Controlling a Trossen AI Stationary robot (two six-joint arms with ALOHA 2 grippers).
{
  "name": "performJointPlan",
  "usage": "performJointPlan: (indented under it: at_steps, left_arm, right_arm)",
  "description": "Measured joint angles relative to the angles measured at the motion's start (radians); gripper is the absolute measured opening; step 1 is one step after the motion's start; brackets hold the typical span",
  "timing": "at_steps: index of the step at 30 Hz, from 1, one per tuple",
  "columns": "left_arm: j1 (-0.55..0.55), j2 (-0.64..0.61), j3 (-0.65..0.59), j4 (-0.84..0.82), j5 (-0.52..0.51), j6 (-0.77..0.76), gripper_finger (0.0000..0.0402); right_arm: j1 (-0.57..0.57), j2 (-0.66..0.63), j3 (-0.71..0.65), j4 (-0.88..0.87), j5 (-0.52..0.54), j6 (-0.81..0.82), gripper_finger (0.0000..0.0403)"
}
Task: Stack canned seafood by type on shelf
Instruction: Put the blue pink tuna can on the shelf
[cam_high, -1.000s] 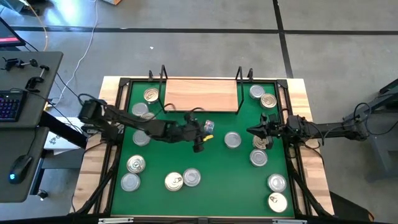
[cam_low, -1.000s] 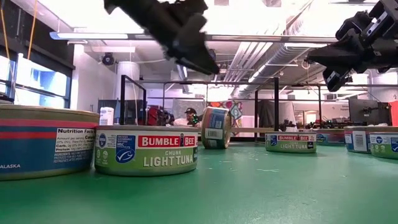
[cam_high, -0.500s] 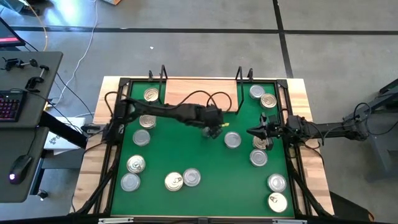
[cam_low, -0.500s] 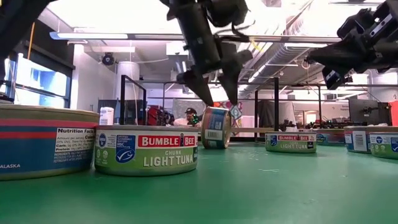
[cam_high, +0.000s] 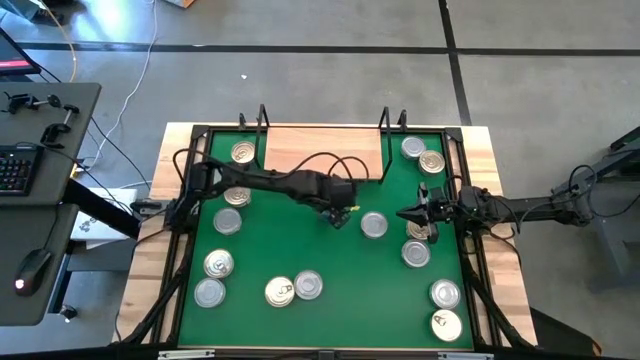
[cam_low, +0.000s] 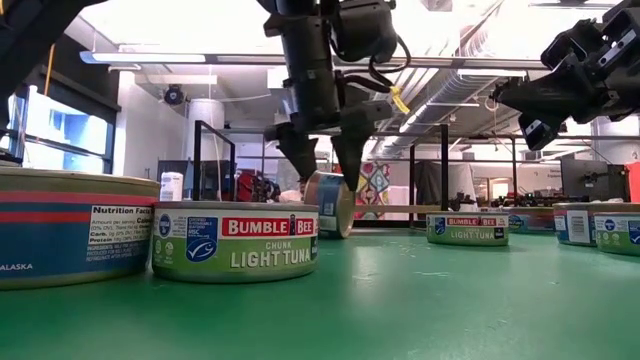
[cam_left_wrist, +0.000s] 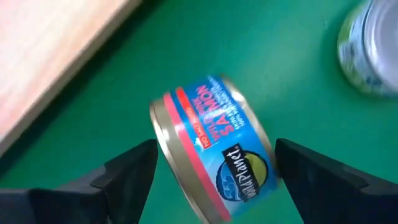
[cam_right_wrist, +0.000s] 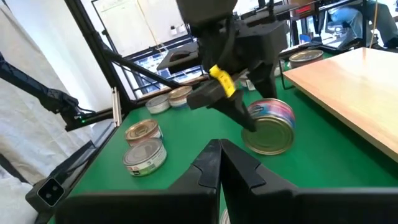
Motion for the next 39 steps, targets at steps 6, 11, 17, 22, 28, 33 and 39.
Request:
performJointPlan:
  at_steps: [6,11,17,22,28,33,39]
  left_arm:
    - [-0.025,0.0,0.0,-0.041,0.01,0.006,0.0314]
    - [-0.033,0.0,0.0,-0.04,0.011,0.027,0.027]
    - [-0.045,-0.002,0.0,-0.039,0.041,0.081,0.0162]
    - [-0.087,-0.009,0.0,-0.062,0.036,0.145,0.0159]
    - [-0.149,-0.047,0.064,-0.27,-0.135,0.179,0.0159]
    - [-0.175,-0.103,0.09,-0.416,-0.387,0.166,0.0159]
    - [-0.057,-0.115,0.073,-0.482,-0.525,0.195,0.0159]
  right_arm:
    - [0.0,0.0,0.0,0.0,0.0,0.007,0.0]
    - [0.0,0.0,0.0,0.0,0.0,0.007,0.0]
    - [0.0,0.0,0.0,0.0,0.0,0.007,0.0]
    - [0.0,0.0,0.0,0.0,0.0,0.009,0.0]
    - [0.0,0.0,0.0,0.003,0.001,0.011,0.0]
    - [0.0,0.0,0.0,0.012,0.001,0.025,0.0]
    - [0.0,0.0,0.0,0.014,0.034,0.037,0.0]
